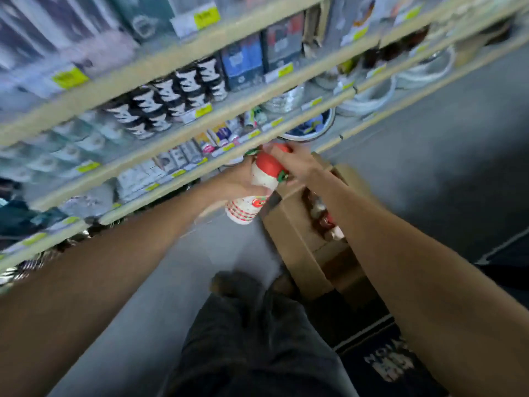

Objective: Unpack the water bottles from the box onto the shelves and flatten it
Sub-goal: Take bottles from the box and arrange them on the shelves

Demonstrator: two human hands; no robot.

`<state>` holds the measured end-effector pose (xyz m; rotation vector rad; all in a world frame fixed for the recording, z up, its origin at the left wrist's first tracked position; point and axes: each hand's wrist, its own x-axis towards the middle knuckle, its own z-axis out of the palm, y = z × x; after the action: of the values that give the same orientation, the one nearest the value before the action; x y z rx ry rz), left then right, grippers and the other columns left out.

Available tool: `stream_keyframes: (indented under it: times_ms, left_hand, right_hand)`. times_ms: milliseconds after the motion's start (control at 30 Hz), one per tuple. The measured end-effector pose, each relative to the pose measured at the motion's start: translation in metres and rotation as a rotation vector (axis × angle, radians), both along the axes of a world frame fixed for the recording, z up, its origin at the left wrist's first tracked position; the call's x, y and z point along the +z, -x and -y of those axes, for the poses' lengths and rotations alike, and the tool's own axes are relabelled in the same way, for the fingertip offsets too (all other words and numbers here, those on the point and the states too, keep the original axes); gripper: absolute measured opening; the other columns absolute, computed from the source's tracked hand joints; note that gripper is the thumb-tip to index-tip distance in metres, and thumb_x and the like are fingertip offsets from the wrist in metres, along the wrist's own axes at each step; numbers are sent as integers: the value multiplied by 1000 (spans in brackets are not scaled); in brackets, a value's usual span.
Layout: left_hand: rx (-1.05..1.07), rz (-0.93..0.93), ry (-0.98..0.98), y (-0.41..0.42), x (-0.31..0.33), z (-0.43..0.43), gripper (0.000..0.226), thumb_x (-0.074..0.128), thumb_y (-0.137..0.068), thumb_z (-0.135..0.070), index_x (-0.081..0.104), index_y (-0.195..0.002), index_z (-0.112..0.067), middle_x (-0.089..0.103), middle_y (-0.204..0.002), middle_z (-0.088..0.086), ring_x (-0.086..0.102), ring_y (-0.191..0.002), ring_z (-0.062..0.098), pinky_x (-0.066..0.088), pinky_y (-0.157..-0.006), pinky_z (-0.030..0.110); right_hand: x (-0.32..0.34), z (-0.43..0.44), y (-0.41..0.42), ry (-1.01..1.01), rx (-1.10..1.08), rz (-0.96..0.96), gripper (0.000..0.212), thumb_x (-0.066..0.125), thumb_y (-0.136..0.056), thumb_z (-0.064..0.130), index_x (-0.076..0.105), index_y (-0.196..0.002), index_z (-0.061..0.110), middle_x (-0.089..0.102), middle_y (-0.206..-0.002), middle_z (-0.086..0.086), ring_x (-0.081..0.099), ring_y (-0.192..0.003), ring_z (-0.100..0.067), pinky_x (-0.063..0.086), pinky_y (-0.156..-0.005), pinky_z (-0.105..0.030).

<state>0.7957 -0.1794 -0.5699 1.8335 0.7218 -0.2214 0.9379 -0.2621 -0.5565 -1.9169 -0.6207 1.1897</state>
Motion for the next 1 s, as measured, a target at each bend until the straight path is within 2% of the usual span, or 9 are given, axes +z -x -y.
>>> stream_keyframes:
  times_ms: [133, 300, 433, 533, 633, 700, 800, 900, 1000]
  left_hand:
    - [253, 114, 48, 70, 57, -31, 35, 74, -76, -14, 64, -101, -36, 73, -99, -11, 69, -92, 5, 55, -77, 22]
    - [581, 211, 31, 180, 105, -50, 19, 67, -85, -13, 64, -98, -27, 71, -96, -6, 68, -80, -1, 53, -71, 15]
    - [767, 256, -28, 281, 148, -48, 14, 67, -86, -26, 61, -90, -39, 69, -79, -23, 63, -67, -15, 45, -51, 3]
    - [812, 297, -71, 349, 178, -44, 17, 68, -83, -33, 58, -92, -42, 65, -88, -21, 63, -72, -14, 47, -58, 6]
    - [901, 358, -27, 448, 211, -44, 30, 66, -83, -31, 60, -112, -24, 68, -111, 0, 65, -98, 11, 53, -79, 22]
    - [935, 363, -24, 516, 230, -46, 36, 62, -87, -30, 60, -120, -15, 66, -119, 4, 62, -110, 20, 50, -90, 28]
    - [1019, 321, -123, 598, 261, -40, 55, 64, -86, -38, 48, -133, -15, 55, -130, -3, 51, -123, 18, 39, -99, 34]
    - [1084, 465, -183, 649, 286, -38, 79, 69, -83, -33, 23, -147, -26, 42, -142, -11, 41, -128, 11, 32, -106, 40]
    - [1027, 499, -232, 686, 306, -39, 63, 63, -89, -31, 31, -143, -32, 52, -138, -4, 48, -127, 17, 36, -106, 46]
  right_hand:
    - [60, -53, 56, -53, 211, 44, 63, 60, -85, 53, 47, -132, 14, 58, -117, -5, 62, -95, -22, 50, -52, -24]
    - [110, -102, 162, -125, 535, -31, 35, 62, -89, 40, 56, -120, 24, 64, -121, -4, 60, -112, -22, 52, -87, -36]
    - [146, -121, 268, -186, 729, -76, 20, 63, -87, 40, 61, -107, 36, 66, -118, -1, 62, -108, -20, 49, -92, -38]
    - [172, -128, 338, -257, 773, -52, 19, 65, -85, 40, 63, -103, 36, 69, -111, 2, 65, -101, -16, 52, -83, -32]
    - [206, -139, 425, -350, 809, -37, 13, 67, -84, 38, 66, -96, 35, 72, -99, 7, 69, -88, -9, 52, -68, -22]
    - [227, -147, 478, -400, 822, -28, 13, 67, -83, 37, 67, -95, 33, 73, -99, 5, 69, -88, -11, 52, -70, -23]
    - [258, -157, 548, -456, 855, -26, 25, 67, -80, 42, 66, -102, 29, 72, -102, 3, 69, -91, -13, 53, -76, -29]
    - [283, -168, 606, -500, 881, -35, 35, 67, -72, 48, 68, -100, 26, 74, -96, 3, 70, -89, -14, 54, -81, -32]
    - [304, -174, 663, -509, 929, -63, 31, 65, -68, 51, 69, -90, 29, 75, -85, 8, 72, -78, -9, 55, -70, -28]
